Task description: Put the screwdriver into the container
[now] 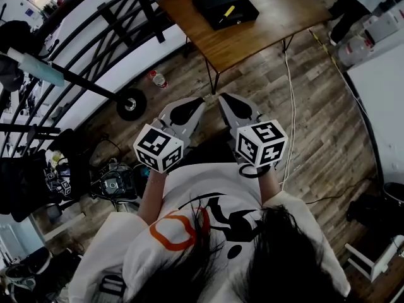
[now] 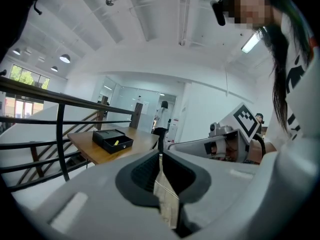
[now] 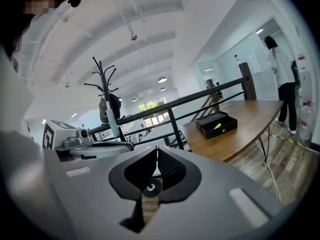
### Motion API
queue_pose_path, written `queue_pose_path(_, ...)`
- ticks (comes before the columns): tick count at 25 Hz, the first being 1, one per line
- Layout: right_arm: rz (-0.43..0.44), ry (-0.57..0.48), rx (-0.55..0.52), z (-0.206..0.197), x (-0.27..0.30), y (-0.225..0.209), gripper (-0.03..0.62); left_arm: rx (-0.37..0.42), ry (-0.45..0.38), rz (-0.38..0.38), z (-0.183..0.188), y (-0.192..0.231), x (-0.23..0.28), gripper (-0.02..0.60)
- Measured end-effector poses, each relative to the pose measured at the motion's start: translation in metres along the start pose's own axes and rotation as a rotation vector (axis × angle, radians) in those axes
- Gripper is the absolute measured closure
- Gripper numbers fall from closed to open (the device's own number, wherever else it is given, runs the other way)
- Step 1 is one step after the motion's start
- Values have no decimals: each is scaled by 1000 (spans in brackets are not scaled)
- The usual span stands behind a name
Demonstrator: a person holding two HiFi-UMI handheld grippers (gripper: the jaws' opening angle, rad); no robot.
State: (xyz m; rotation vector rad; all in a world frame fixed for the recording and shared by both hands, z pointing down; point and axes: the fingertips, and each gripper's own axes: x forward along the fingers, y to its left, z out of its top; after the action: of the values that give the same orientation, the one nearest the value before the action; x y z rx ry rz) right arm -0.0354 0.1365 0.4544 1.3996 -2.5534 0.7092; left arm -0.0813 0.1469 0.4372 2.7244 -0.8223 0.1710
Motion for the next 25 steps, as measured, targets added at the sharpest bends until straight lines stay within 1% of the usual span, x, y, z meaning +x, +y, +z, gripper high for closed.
queue_pose_path(9, 13, 30, -76, 0, 3, 10, 571, -8, -31, 22, 6, 5, -8, 574)
queue_pose_path(19, 27, 52, -82, -4, 6, 6, 571, -11, -28, 35, 4, 6, -6, 574)
queue_pose_path(25, 30, 45, -86, -1, 3, 0, 571, -2, -28, 35, 7, 1, 0, 574)
